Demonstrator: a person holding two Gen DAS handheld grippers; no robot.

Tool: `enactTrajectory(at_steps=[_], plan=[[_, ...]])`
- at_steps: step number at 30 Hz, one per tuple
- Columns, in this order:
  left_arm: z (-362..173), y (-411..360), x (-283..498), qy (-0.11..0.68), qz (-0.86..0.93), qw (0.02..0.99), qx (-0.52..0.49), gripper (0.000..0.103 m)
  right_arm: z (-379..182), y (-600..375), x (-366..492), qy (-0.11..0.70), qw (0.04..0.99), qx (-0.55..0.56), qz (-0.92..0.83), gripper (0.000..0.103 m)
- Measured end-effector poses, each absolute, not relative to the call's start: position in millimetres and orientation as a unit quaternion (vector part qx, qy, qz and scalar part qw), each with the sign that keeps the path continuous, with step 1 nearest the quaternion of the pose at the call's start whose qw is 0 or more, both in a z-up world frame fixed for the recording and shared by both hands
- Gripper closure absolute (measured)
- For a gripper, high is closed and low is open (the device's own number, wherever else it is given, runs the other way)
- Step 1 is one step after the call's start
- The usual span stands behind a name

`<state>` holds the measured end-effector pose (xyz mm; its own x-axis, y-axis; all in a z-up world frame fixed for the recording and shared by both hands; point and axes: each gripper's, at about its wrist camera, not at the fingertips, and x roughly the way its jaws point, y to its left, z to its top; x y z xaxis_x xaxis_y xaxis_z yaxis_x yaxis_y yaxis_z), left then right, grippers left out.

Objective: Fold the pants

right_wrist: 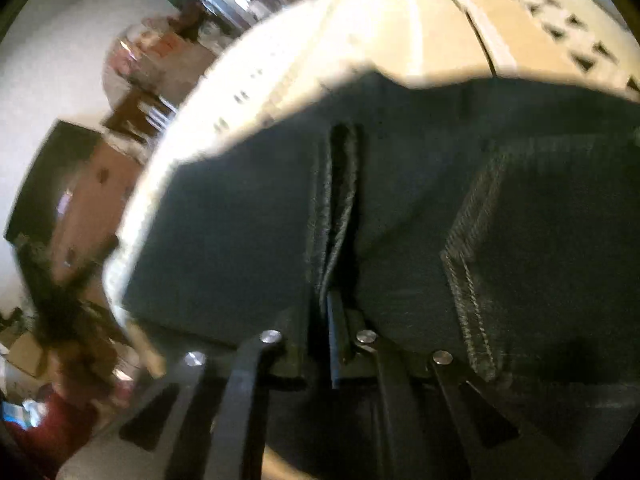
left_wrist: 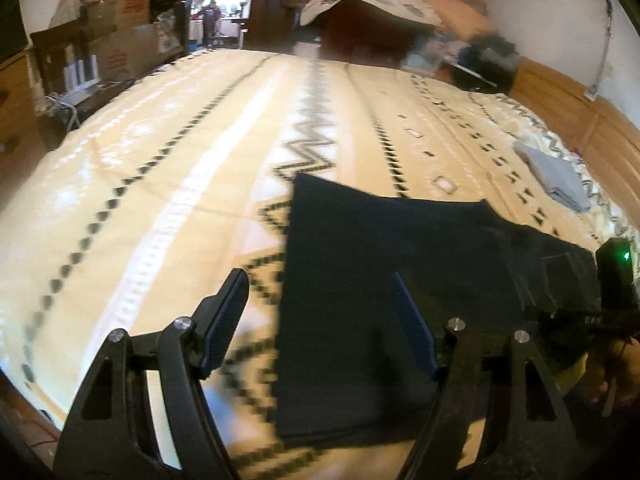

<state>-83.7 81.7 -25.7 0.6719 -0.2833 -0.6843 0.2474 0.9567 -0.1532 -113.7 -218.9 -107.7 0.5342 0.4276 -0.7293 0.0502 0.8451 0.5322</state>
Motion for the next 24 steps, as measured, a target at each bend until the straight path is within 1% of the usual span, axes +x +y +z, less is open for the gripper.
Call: enactTrajectory(at_steps=[1,2,3,4,5,7,8,9,10,11,13,14,15,16,19,21,23,24], plan=[[-24.8,88.3,-85.7,0.377,-0.139,0.916,-0.017,0.030,-103.0,-220.0,-114.2,0.471,0.838,0.252,0.113,0.096],[-23.1,93.4,-88.0,0.373,-0.132,0.918,-0.011,0.031,-95.0,-219.7,-115.3,0.472,0.842,0.238,0.109,0.081],[-22.3,97.1,-89.1,0.371,-0.127,0.920,-0.007,0.031,-81.9,-218.4,-119.0,0.466,0.856,0.207,0.091,0.071],[-21.0,103.3,-91.0,0.368,-0.125,0.921,-0.007,0.031,-70.8,-218.0,-122.4,0.453,0.868,0.187,0.083,0.066],[-20.2,109.2,-93.8,0.368,-0.126,0.921,-0.008,0.031,-56.5,-217.3,-127.7,0.435,0.881,0.167,0.082,0.066],[-20.8,109.3,-96.0,0.371,-0.145,0.917,-0.001,0.034,-34.5,-209.8,-135.1,0.402,0.901,0.134,0.088,0.066],[-22.9,104.5,-99.4,0.377,-0.172,0.910,0.003,0.039,-28.9,-203.8,-135.5,0.394,0.905,0.124,0.103,0.066],[-24.8,100.9,-99.6,0.382,-0.187,0.905,0.005,0.043,-28.4,-194.5,-133.8,0.393,0.904,0.118,0.123,0.066],[-28.3,96.1,-101.7,0.390,-0.206,0.897,0.008,0.046,-31.4,-187.0,-132.2,0.399,0.899,0.117,0.138,0.068],[-34.2,91.3,-102.6,0.401,-0.218,0.890,0.014,0.048,-40.3,-179.6,-127.7,0.410,0.892,0.115,0.150,0.071],[-53.4,90.0,-97.4,0.434,-0.194,0.879,0.034,0.048,-76.6,-165.8,-116.7,0.461,0.864,0.116,0.164,0.071],[-66.7,99.5,-93.9,0.445,-0.184,0.876,0.020,0.046,-87.6,-162.6,-113.6,0.473,0.857,0.117,0.168,0.072],[-69.4,107.0,-93.9,0.441,-0.192,0.876,-0.005,0.046,-89.5,-162.7,-117.9,0.449,0.871,0.111,0.165,0.073],[-69.3,116.0,-93.5,0.441,-0.192,0.876,-0.030,0.046,-88.6,-161.6,-116.0,0.450,0.871,0.107,0.164,0.073],[-58.1,124.7,-97.8,0.430,-0.177,0.885,-0.031,0.047,-81.7,-161.5,-117.9,0.459,0.868,0.099,0.163,0.073],[-52.7,139.0,-99.0,0.419,-0.153,0.894,-0.052,0.048,-81.4,-163.5,-119.8,0.463,0.866,0.092,0.165,0.073],[-49.5,153.7,-97.2,0.413,-0.118,0.901,-0.064,0.051,-75.9,-156.2,-115.6,0.468,0.866,0.087,0.155,0.072],[-46.8,155.0,-98.2,0.407,-0.118,0.903,-0.065,0.055,-65.2,-152.1,-114.1,0.459,0.871,0.085,0.154,0.071]])
